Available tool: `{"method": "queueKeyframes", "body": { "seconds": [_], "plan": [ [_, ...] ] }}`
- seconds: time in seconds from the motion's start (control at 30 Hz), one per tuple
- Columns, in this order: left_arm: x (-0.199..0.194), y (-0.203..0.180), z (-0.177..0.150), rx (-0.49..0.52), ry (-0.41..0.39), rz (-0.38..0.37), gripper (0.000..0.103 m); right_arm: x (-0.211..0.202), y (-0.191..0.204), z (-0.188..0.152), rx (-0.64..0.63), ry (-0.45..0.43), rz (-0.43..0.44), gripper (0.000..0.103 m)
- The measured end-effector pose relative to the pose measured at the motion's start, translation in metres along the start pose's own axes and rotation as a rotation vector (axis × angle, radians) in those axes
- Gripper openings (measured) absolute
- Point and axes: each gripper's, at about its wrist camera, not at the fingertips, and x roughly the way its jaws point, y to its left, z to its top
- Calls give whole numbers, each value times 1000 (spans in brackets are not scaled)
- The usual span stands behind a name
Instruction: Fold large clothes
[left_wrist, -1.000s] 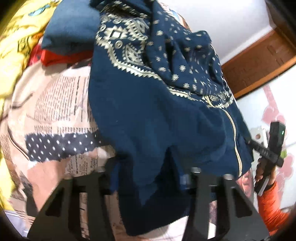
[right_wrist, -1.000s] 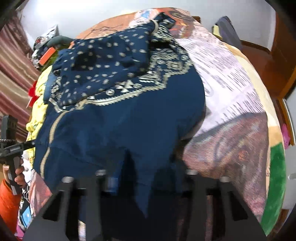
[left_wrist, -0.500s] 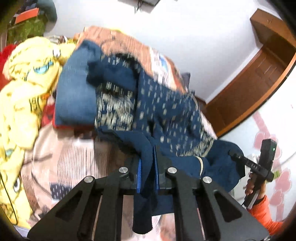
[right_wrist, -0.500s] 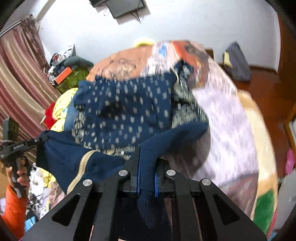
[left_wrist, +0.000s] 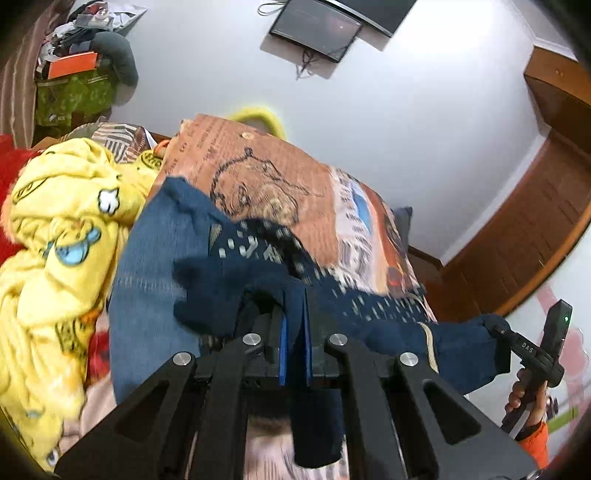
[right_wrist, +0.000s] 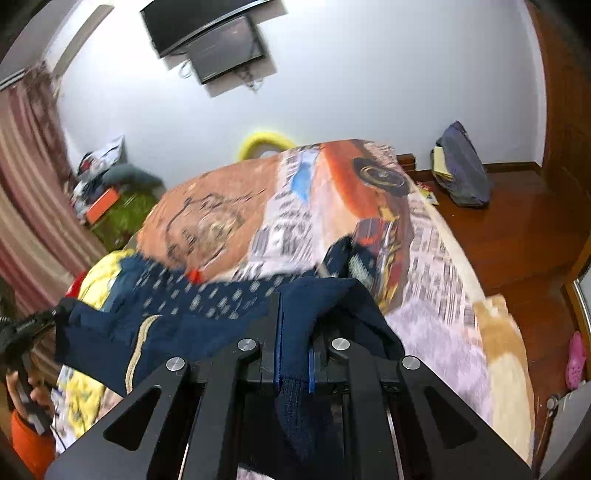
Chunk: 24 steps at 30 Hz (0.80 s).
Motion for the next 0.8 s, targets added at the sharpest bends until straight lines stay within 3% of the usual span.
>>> {"method": "queueKeyframes", "body": {
  "seconds": [0.13, 0.27, 0.33, 0.4, 0.5, 0.57, 0.67, 0.73, 0.8],
  "plan": [
    [47, 15, 14, -33, 32, 50, 6, 44, -20, 12, 40, 40, -34, 8],
    [93, 31, 7, -38, 115, 124, 6, 87, -34, 1, 38, 149, -69, 9],
    [111, 42, -3, -51, 165, 141, 9, 103, -45, -9, 65, 210, -59, 12],
    [121, 52, -11, -70, 200, 116, 10, 104, -57, -19, 121, 214, -16, 14],
    [114, 52, -15, -43, 198, 97, 10, 89, -69, -23, 191, 199, 27, 22],
    [106, 46, -15, -6, 211, 114, 10, 80, -74, -23, 209, 221, 15, 34],
    [91, 34, -16, 40, 227, 160, 15, 62, -77, -21, 220, 238, 2, 35],
    [77, 24, -18, 85, 214, 194, 24, 49, -72, -19, 192, 229, -2, 35],
    [63, 13, -22, 129, 191, 216, 44, 38, -62, -21, 134, 211, -8, 35]
  ]
}}
